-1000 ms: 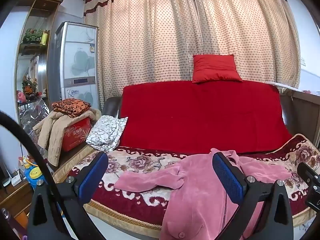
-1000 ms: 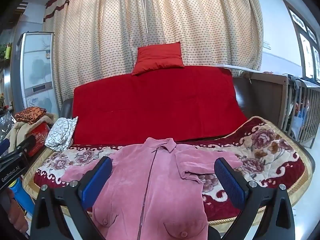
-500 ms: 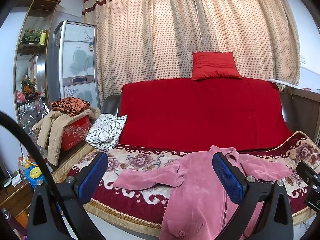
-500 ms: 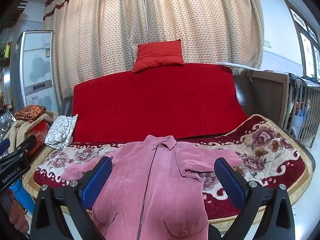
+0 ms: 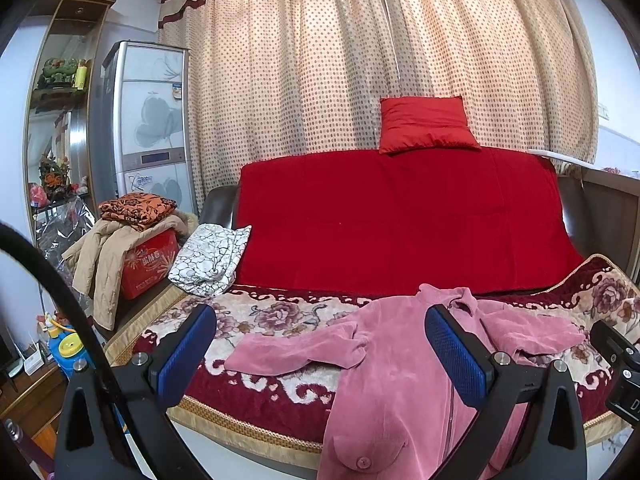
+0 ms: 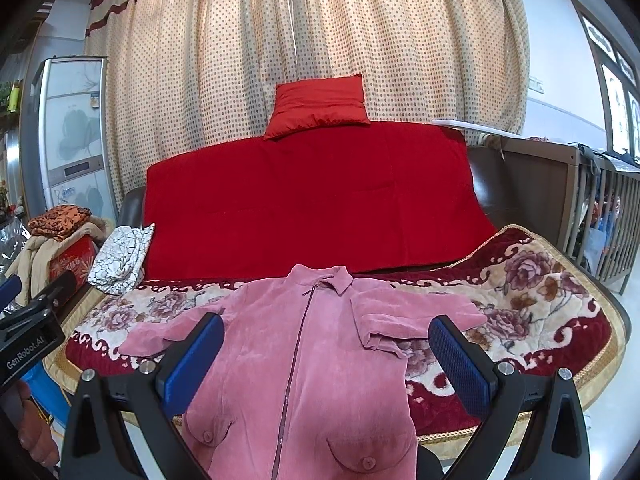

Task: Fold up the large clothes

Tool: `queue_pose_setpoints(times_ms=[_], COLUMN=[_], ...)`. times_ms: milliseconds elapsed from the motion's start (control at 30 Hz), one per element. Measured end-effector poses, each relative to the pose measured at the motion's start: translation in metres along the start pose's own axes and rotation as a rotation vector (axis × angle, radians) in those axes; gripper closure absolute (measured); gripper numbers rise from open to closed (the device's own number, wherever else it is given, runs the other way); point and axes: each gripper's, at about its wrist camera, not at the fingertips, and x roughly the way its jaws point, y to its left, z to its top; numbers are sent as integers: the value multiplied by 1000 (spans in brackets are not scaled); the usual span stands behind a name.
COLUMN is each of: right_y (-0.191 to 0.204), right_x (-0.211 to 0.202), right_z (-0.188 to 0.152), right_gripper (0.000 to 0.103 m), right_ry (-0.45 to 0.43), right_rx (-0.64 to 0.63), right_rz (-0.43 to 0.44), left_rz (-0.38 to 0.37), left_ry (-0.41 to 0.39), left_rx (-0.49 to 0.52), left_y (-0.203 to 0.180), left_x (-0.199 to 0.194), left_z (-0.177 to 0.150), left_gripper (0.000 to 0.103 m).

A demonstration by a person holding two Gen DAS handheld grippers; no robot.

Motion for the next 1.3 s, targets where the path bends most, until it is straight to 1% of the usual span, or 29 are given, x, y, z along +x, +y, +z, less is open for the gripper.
queue_pose_setpoints(times_ms=[367,467,567,633,700,767,833,933,1000,1067,1133,1200,1267,1300], right_y=[-4,-6,-9,-17,-33,-58,-91,-150,-189,-216,-237,-254,-268,-275], right_x=[11,21,32,46,62,83,109,145,165,181,192,203,224,235], right_z=[-5,-6,-9,-11,-15,-19,-28,-48,-68,-85,-96,-101,-103,-104], right_gripper=[0,0,0,0,0,0,0,0,0,0,0,0,1,2], right_ry=[-5,28,44,66,96,102,145,225,279,303,326,346,333,333], right_rx=[18,33,35,46,76,112,173,341,484,602,659,693,754,786], right_rz=[7,3,-5,-4,6,3,-8,-3,4,34,49,44,90,93], left_rz=[-4,-12,-32,-72,-114,-125,-122,-120,-123,-126,-130,-132,-130,-128], left_ry=[24,47,88,152,234,309,379,460,496,518,537,548,555,555], left_rx=[6,8,22,29,36,53,76,109,132,155,180,202,223,231], left_y=[-7,-11,-18,-24,-31,-40,-51,-66,-77,-84,-93,-99,-103,-104], left_x=[12,23,40,59,82,104,124,146,156,163,168,171,176,178], left_z=[-6,-11,-20,-28,-40,-54,-68,-88,-99,-106,-111,-114,-116,-116], left_gripper=[0,0,0,0,0,0,0,0,0,0,0,0,0,0])
